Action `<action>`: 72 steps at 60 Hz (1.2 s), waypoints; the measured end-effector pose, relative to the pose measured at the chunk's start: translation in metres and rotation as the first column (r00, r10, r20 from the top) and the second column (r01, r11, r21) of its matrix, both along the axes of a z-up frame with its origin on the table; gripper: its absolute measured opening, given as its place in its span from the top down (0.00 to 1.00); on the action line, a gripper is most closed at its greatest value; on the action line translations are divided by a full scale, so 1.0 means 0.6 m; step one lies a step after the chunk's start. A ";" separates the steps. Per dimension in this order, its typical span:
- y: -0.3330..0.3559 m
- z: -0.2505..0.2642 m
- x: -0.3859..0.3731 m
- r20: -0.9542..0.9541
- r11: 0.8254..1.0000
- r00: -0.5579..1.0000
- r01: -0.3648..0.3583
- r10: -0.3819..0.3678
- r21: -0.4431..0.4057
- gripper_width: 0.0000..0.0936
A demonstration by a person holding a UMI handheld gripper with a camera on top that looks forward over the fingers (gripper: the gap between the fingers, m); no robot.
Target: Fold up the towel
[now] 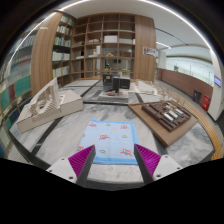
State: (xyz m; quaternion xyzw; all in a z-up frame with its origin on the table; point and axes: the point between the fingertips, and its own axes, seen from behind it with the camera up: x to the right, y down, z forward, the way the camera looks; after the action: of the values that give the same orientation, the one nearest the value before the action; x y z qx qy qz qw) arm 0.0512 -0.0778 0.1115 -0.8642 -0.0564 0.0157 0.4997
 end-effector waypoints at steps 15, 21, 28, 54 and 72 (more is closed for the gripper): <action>0.146 -0.120 -0.166 0.042 0.987 0.990 -0.129 0.133 -0.091 0.15; 0.166 -0.157 -0.208 0.007 0.986 0.993 -0.118 0.120 -0.114 0.19; 0.194 -0.186 -0.239 0.003 0.983 0.991 -0.129 0.131 -0.131 0.26; 0.226 -0.206 -0.212 0.064 0.986 0.990 -0.116 0.124 -0.120 0.99; 0.254 -0.070 -0.119 0.028 0.997 0.997 -0.068 0.067 0.026 0.99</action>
State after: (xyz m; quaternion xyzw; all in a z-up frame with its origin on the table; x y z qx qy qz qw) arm -0.0203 0.0743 0.0694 -0.8551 -0.0925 0.0202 0.5098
